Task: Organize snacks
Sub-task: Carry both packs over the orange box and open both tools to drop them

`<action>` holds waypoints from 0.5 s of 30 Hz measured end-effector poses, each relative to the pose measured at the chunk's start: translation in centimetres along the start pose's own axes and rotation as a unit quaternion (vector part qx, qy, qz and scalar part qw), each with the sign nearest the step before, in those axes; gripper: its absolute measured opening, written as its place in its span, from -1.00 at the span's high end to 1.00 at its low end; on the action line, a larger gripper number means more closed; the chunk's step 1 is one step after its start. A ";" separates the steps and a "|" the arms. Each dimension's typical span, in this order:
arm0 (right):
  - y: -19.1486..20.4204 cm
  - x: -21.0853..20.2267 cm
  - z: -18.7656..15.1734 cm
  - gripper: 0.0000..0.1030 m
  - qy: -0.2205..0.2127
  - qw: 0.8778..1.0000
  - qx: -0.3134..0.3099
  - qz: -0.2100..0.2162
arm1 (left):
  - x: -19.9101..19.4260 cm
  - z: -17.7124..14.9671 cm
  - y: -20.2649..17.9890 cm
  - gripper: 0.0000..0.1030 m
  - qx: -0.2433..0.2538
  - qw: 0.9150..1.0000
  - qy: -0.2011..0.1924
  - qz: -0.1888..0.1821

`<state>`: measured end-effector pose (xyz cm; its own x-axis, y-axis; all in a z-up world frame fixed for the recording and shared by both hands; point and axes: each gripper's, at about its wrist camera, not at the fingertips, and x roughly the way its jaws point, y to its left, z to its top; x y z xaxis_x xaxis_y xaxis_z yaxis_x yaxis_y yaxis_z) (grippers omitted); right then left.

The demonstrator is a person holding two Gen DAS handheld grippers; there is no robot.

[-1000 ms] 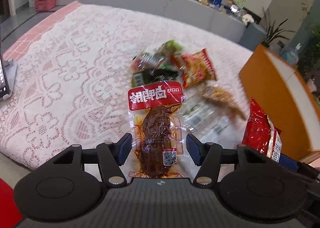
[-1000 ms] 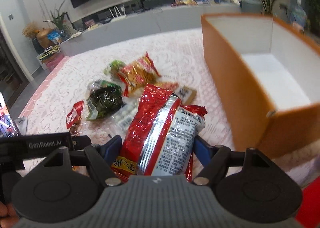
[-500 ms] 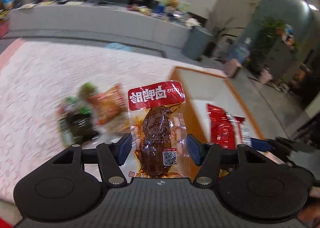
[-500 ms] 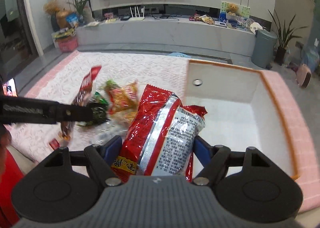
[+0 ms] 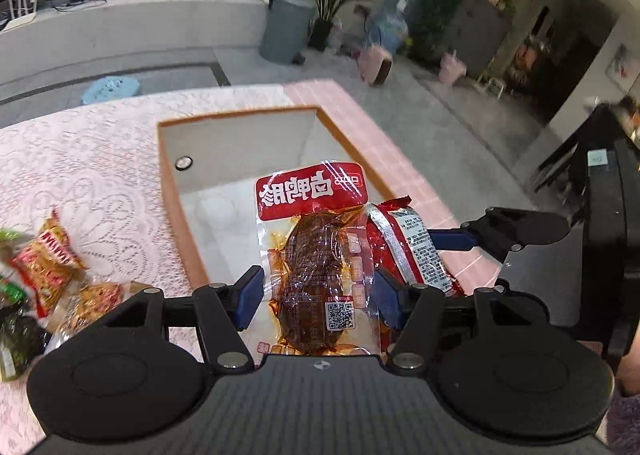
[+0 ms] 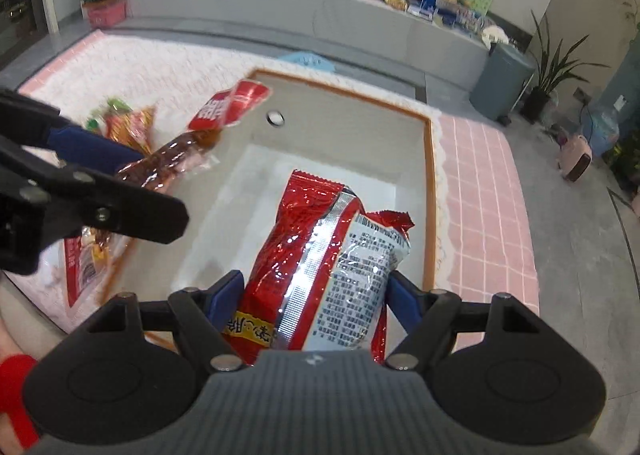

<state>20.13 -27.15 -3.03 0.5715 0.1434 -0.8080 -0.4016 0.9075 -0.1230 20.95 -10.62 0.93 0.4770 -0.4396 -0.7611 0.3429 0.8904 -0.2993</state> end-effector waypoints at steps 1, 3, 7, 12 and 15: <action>-0.3 0.7 -0.1 -0.46 0.007 1.000 -0.003 0.003 | 0.8 0.2 0.0 -0.31 0.002 1.000 0.009 0.003; -0.4 2.1 -0.4 -0.46 0.019 1.000 -0.006 0.011 | 2.3 0.3 0.0 -0.31 0.006 1.000 0.025 0.015; -1.0 4.1 -0.6 -0.46 0.039 0.999 -0.005 0.031 | 4.3 0.3 0.3 -0.32 0.017 0.998 0.051 0.023; -0.8 6.0 -0.5 -0.46 0.061 0.997 -0.008 0.046 | 5.5 0.2 -0.6 -0.31 0.046 0.996 0.078 0.026; -0.5 7.0 -0.5 -0.46 0.080 0.995 -0.014 0.050 | 6.2 0.1 -1.0 -0.31 0.057 0.993 0.095 0.034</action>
<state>23.96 -26.83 -8.90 0.4075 0.1652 -0.8981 -0.4710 0.8806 -0.0516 23.67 -14.26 -3.39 0.3450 -0.3397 -0.8750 0.4096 0.8933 -0.1853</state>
